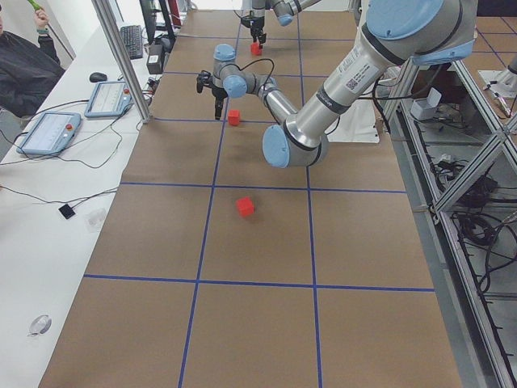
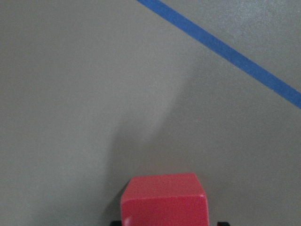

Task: Form red blocks into L shape at center
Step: 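Lower the right gripper onto the red cube and grasp it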

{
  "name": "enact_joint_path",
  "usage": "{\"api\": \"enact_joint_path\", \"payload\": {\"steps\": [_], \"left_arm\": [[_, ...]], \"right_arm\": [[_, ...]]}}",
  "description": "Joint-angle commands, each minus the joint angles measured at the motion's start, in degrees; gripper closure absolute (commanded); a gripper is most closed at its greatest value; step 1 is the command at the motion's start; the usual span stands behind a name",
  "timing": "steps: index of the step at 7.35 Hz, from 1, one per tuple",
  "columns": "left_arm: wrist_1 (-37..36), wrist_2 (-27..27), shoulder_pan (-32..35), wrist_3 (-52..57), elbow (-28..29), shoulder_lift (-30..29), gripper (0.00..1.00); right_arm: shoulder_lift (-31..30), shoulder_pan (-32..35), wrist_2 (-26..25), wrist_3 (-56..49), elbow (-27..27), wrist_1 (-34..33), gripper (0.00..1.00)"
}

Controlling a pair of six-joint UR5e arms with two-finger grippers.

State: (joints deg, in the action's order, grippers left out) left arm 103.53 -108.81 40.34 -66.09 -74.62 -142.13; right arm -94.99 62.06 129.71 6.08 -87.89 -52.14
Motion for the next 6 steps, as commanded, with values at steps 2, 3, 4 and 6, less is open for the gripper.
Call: {"api": "enact_joint_path", "payload": {"steps": [2,3,4,6], "left_arm": [[0.0,0.0,0.1,0.1,0.1,0.1,0.00],[0.0,0.0,0.1,0.2,0.1,0.1,0.00],[0.0,0.0,0.1,0.2,0.1,0.1,0.00],[0.0,0.0,0.2,0.3,0.2,0.1,0.00]], "right_arm": [[-0.9,0.1,-0.9,2.4,0.7,8.5,0.26],[-0.9,0.0,-1.6,3.2,0.9,9.2,0.26],[-1.1,0.1,-1.7,3.3,1.5,10.5,0.26],[-2.1,0.0,-1.7,6.1,3.5,15.6,0.27]]}}
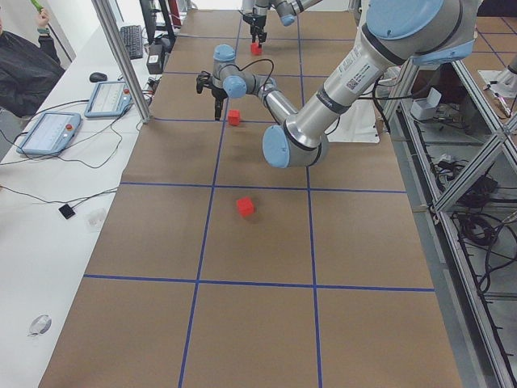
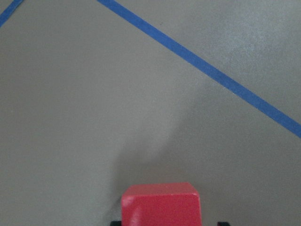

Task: Form red blocks into L shape at center
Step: 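Lower the right gripper onto the red cube and grasp it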

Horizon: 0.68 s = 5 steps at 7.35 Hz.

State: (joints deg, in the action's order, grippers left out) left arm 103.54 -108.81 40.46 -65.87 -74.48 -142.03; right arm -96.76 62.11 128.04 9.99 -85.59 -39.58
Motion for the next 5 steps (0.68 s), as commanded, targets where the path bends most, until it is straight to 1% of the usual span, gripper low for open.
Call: {"api": "enact_joint_path", "payload": {"steps": [1,2,4,5], "left_arm": [[0.0,0.0,0.1,0.0,0.1,0.0,0.00],[0.0,0.0,0.1,0.0,0.1,0.0,0.00],[0.0,0.0,0.1,0.0,0.1,0.0,0.00],[0.0,0.0,0.1,0.0,0.1,0.0,0.00]], "right_arm": [[-0.3,-0.1,0.0,3.8,1.6,4.2,0.29],[-0.3,-0.1,0.1,4.2,1.9,4.2,0.30],[-0.4,-0.1,0.3,4.1,2.0,4.4,0.44],[-0.4,-0.1,0.4,4.2,1.9,4.4,0.54]]}}
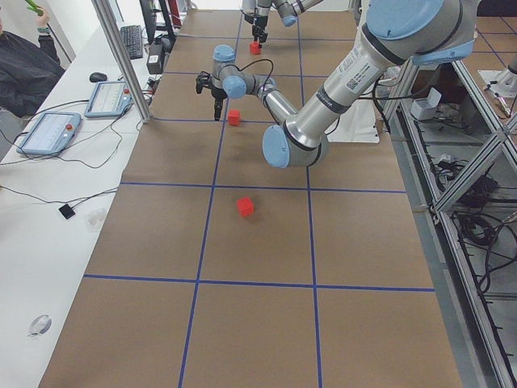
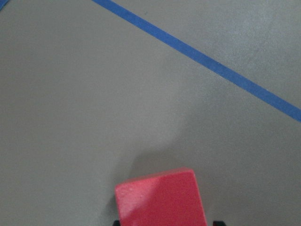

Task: Form red blocks into L shape at center
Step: 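Lower the right gripper onto the red cube and grasp it, then carry the red cube with the right gripper toward the center cube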

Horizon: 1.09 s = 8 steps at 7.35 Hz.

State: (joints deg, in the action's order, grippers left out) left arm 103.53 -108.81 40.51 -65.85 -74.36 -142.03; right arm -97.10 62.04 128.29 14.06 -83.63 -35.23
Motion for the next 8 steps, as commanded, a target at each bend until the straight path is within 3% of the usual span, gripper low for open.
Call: {"api": "enact_joint_path", "payload": {"steps": [1,2,4,6,8], "left_arm": [[0.0,0.0,0.0,0.0,0.0,0.0,0.00],[0.0,0.0,0.2,0.0,0.0,0.0,0.00],[0.0,0.0,0.3,0.1,-0.1,0.3,0.00],[0.1,-0.1,1.2,0.9,-0.2,0.9,0.01],[0.4,-0.3,3.9,7.0,-0.3,2.7,0.01]], "right_arm": [[-0.1,0.1,0.2,0.1,-0.5,0.1,0.85],[0.7,2.0,2.1,0.5,-1.1,0.0,1.00],[4.9,8.2,12.4,6.9,-1.6,-0.8,1.00],[12.7,8.1,12.0,19.4,-1.8,-4.6,1.00],[24.1,3.5,10.4,26.3,-2.6,-17.1,1.00]]}}
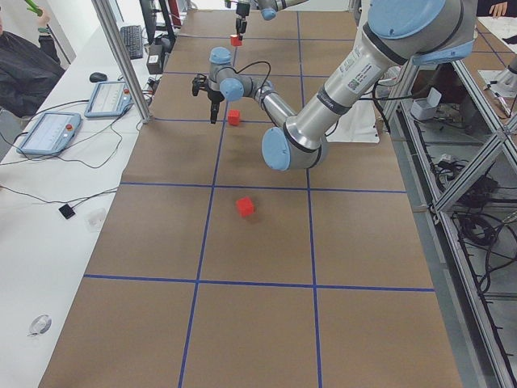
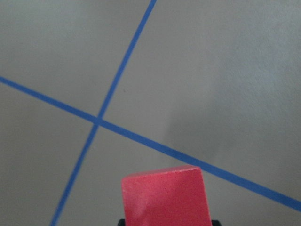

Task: Form red blocks into L shape at center
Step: 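Carry the red cube with the right gripper toward the center cube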

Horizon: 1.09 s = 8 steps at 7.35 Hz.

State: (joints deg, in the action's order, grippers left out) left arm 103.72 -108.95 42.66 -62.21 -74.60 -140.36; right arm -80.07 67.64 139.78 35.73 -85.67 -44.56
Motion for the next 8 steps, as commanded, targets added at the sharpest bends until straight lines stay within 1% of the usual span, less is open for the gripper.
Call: {"api": "enact_joint_path", "payload": {"steps": [1,2,3,4,5,6,7,8], "left_arm": [[0.2,-0.4,3.7,6.7,-0.3,2.7,0.01],[1.8,-0.4,5.0,9.0,-0.4,4.9,0.01],[5.1,-2.6,7.0,11.1,-0.4,7.5,0.01],[7.3,-6.3,9.4,13.6,-0.4,10.2,0.01],[8.9,-7.3,10.4,14.1,-0.3,11.7,0.01],[8.9,-7.3,10.8,14.1,-0.1,11.7,0.01],[8.9,-7.4,11.0,14.1,-0.2,12.3,0.01],[9.0,-8.2,11.7,14.1,-0.3,12.7,0.01]], "right_arm": [[10.2,-6.3,-5.7,9.4,-5.4,-16.3,1.00],[17.0,-8.7,-8.4,14.4,-9.2,-31.0,1.00],[23.1,-13.2,-12.5,15.0,-12.6,-42.5,1.00],[25.3,-19.2,-17.3,16.2,-14.8,-46.5,1.00],[26.3,-24.9,-22.3,26.0,-17.1,-46.5,1.00],[27.8,-31.0,-28.0,33.3,-18.9,-46.6,1.00],[29.5,-37.3,-34.8,40.0,-18.7,-46.7,1.00],[30.8,-42.4,-40.1,42.8,-17.4,-46.7,1.00]]}}
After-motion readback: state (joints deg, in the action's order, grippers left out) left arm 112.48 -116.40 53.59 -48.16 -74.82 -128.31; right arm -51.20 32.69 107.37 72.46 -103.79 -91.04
